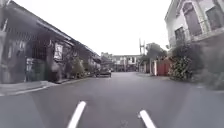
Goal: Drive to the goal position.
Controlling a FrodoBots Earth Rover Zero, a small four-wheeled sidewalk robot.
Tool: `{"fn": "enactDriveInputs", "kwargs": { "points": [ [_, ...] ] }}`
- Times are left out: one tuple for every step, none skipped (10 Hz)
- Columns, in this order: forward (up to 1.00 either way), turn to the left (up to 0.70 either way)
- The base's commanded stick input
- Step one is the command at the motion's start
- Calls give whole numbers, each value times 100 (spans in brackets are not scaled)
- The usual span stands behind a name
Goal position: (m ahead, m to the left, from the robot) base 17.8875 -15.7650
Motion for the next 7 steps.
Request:
{"fn": "enactDriveInputs", "kwargs": {
  "points": [
    [70,0],
    [70,0],
    [70,0],
    [70,0],
    [70,0],
    [70,0],
    [70,0]
  ]
}}
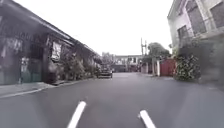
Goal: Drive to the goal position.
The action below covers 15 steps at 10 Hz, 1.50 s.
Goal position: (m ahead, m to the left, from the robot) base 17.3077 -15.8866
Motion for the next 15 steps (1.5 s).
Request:
{"fn": "enactDriveInputs", "kwargs": {
  "points": [
    [70,0],
    [70,0],
    [70,0],
    [70,0],
    [70,0],
    [70,0],
    [70,0],
    [70,0],
    [70,0],
    [70,0],
    [70,0],
    [70,-1],
    [70,-15],
    [70,-35],
    [70,-35]
  ]
}}
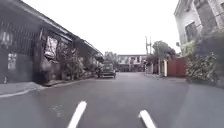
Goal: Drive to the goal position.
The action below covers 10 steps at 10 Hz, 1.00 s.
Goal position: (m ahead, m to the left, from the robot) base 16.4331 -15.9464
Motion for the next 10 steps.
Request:
{"fn": "enactDriveInputs", "kwargs": {
  "points": [
    [70,-35],
    [70,-31],
    [70,-1],
    [70,0],
    [70,0],
    [70,0],
    [70,0],
    [70,0],
    [70,0],
    [70,0]
  ]
}}
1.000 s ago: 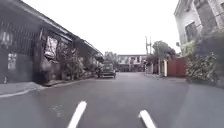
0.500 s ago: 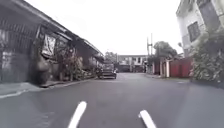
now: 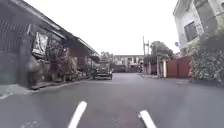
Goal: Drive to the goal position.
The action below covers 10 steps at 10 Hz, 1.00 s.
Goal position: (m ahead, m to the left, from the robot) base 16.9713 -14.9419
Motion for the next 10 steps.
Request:
{"fn": "enactDriveInputs", "kwargs": {
  "points": [
    [70,0],
    [70,0],
    [70,0],
    [70,0],
    [70,0],
    [70,-33],
    [70,-34],
    [70,-35],
    [70,-35],
    [70,-35]
  ]
}}
